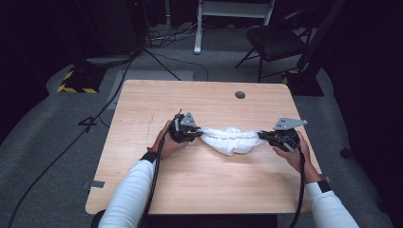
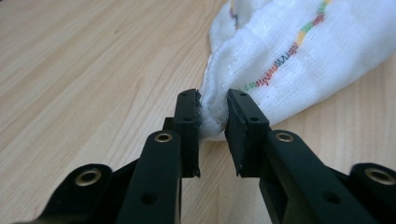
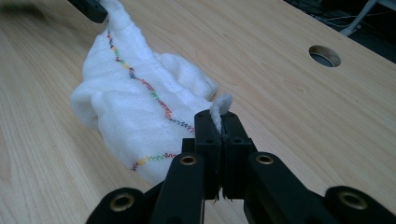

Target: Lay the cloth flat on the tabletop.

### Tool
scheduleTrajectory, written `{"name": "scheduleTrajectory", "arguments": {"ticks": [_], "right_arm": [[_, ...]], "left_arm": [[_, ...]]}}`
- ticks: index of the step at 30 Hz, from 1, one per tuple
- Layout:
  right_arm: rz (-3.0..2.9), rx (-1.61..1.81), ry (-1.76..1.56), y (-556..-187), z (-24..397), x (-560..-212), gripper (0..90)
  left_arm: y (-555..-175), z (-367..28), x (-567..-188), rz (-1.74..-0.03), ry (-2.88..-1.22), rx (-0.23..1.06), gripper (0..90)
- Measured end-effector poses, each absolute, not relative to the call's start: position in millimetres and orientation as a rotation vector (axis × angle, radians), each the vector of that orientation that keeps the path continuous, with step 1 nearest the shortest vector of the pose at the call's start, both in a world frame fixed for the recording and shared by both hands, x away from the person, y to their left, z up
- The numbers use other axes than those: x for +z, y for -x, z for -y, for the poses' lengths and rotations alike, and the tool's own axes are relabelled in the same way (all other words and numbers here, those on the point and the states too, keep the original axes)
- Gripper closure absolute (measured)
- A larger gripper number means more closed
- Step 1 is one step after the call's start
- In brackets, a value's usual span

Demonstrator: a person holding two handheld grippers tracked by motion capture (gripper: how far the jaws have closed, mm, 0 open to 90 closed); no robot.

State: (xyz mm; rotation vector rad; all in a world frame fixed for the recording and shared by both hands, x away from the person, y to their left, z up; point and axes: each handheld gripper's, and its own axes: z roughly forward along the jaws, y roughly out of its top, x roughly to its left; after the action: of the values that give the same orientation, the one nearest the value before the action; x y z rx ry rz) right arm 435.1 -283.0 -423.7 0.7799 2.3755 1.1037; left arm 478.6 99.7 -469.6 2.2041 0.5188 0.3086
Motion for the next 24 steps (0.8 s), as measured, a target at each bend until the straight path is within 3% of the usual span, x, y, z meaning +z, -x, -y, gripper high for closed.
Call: {"name": "scheduleTrajectory", "arguments": {"ticks": [6, 24], "right_arm": [[-2.339, 1.130, -0.780, -434, 286, -419, 87.9], [-2.203, 1.223, -0.802, -427, 290, -407, 88.3]], "left_arm": [[-470, -108, -455, -0.485, -2.165, 0.298, 85.0], [-443, -117, -413, -0.439, -2.076, 0.395, 86.4]]}}
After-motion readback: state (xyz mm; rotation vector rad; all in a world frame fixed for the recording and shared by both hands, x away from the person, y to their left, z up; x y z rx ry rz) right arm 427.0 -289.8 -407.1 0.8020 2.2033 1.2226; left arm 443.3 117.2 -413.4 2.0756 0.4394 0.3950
